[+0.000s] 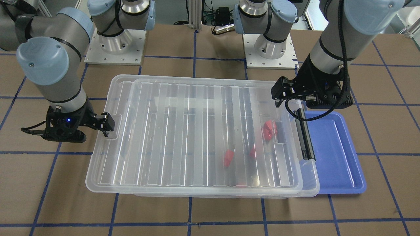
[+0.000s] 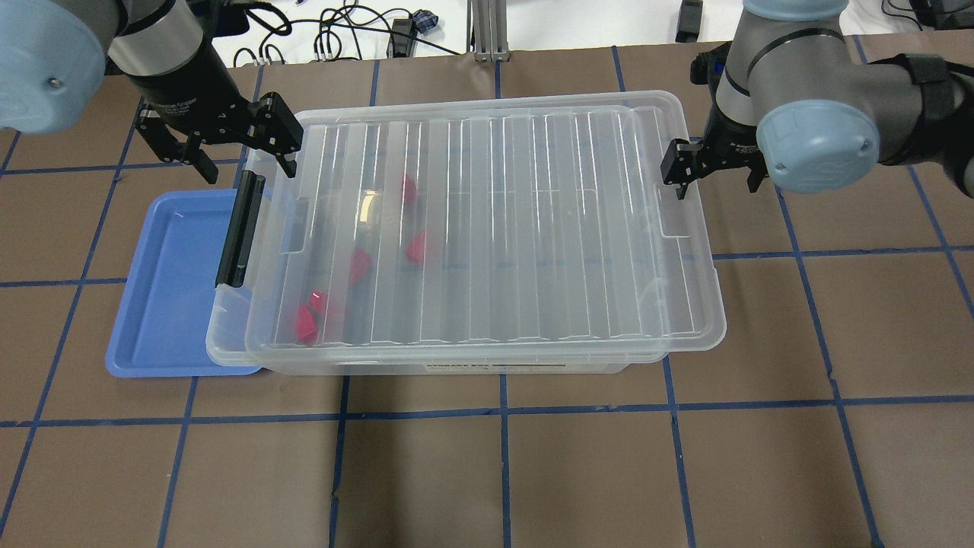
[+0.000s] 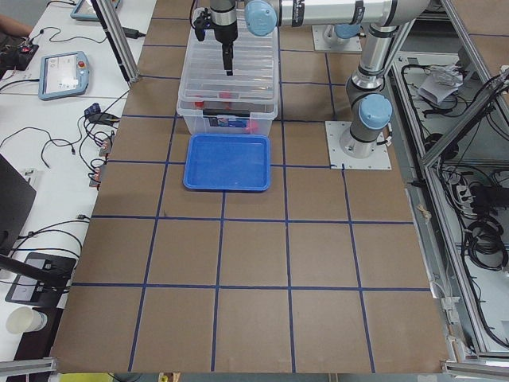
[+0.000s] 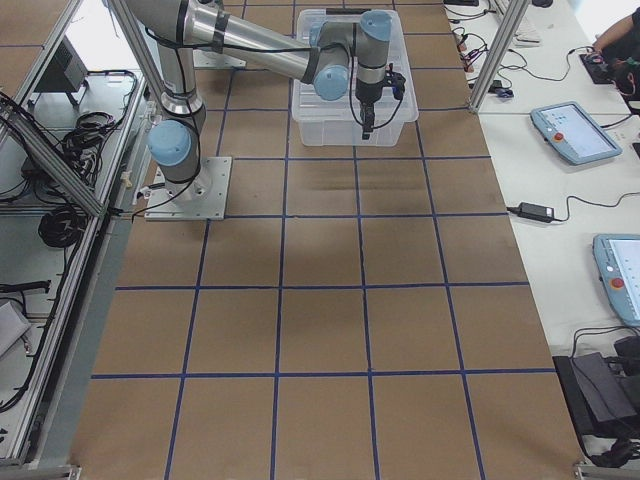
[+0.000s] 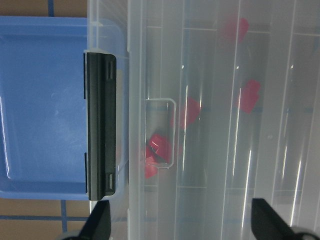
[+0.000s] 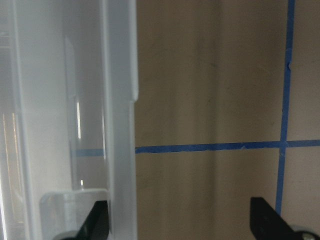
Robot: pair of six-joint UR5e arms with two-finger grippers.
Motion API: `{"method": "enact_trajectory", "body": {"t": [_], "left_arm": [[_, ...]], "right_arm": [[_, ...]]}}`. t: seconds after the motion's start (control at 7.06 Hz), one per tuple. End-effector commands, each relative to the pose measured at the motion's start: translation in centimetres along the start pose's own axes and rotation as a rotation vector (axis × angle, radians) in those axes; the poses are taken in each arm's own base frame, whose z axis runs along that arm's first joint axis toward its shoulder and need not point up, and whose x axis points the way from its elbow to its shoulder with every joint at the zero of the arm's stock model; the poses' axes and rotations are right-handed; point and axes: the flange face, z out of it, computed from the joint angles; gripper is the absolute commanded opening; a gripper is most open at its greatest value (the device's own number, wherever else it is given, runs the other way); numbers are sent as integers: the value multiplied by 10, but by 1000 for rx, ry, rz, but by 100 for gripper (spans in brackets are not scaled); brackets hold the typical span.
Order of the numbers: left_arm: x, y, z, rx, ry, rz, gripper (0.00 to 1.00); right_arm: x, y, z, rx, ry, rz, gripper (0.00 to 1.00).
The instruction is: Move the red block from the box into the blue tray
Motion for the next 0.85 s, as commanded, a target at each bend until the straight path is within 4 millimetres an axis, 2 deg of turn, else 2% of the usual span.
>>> {"method": "enact_trajectory", "body": {"t": [0.0,0.28,0.71], "left_arm": [[0,-9,9,4,1,1,100],[4,-12,25,-18,41,3,100],[5,-18,37,-22,45,26,100]], "right_arm": [[24,-3,4,-13,66,19,100],[44,-4,6,-26,71,49,100],[81,-5,10,-44,68,111,100]]}}
